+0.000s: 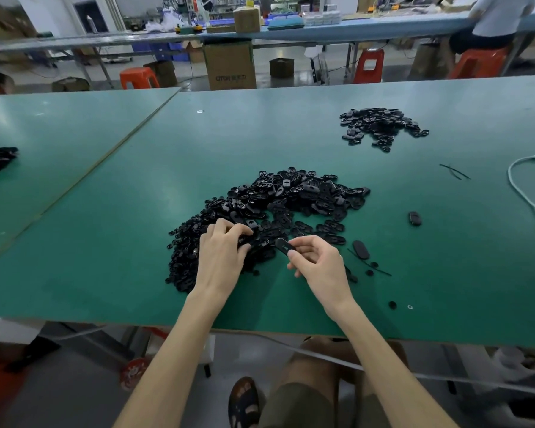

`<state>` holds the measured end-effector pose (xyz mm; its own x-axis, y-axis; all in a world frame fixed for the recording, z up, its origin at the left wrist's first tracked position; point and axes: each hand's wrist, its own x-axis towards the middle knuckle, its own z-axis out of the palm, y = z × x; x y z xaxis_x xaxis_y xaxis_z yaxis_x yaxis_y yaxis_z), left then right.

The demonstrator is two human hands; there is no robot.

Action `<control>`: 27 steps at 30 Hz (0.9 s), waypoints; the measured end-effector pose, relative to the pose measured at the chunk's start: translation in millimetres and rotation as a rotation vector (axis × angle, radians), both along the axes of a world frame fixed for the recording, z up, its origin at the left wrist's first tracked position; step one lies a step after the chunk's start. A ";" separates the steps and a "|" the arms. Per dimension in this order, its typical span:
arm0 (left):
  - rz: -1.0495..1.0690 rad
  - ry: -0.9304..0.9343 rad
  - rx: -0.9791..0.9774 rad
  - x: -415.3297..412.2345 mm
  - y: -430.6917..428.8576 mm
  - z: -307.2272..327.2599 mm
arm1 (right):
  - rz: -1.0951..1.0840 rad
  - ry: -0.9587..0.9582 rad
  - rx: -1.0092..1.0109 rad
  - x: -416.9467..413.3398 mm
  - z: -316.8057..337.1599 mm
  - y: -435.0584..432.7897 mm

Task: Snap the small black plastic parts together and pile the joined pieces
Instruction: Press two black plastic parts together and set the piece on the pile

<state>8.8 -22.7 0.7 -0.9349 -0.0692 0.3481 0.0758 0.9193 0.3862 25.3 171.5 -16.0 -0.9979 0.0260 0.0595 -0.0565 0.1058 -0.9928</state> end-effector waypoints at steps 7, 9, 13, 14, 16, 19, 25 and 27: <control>-0.014 -0.064 -0.093 -8.9 -4.3 2.6 | 0.010 -0.006 0.000 -0.9 -0.4 -0.5; -0.013 -0.042 -0.086 -10.0 -3.7 0.6 | 0.008 -0.005 -0.005 -0.9 -0.4 -0.3; 0.017 0.081 0.038 -7.4 0.6 -3.6 | 0.009 -0.006 -0.053 -0.8 -0.1 1.5; 0.015 0.116 0.075 -6.7 3.0 -3.6 | 0.010 -0.003 -0.058 -0.6 -0.2 1.9; -0.039 0.135 0.212 -6.8 9.0 -3.3 | 0.006 0.000 -0.072 -0.1 -0.4 2.7; -0.100 0.096 0.470 -6.4 20.1 -2.7 | -0.001 0.001 -0.092 0.0 0.2 3.2; -0.067 0.108 0.523 -10.9 21.3 -15.3 | 0.002 0.000 -0.118 -0.2 -0.5 5.2; -0.048 0.105 0.551 -13.3 19.7 -15.1 | 0.005 -0.004 -0.131 0.2 -0.4 6.0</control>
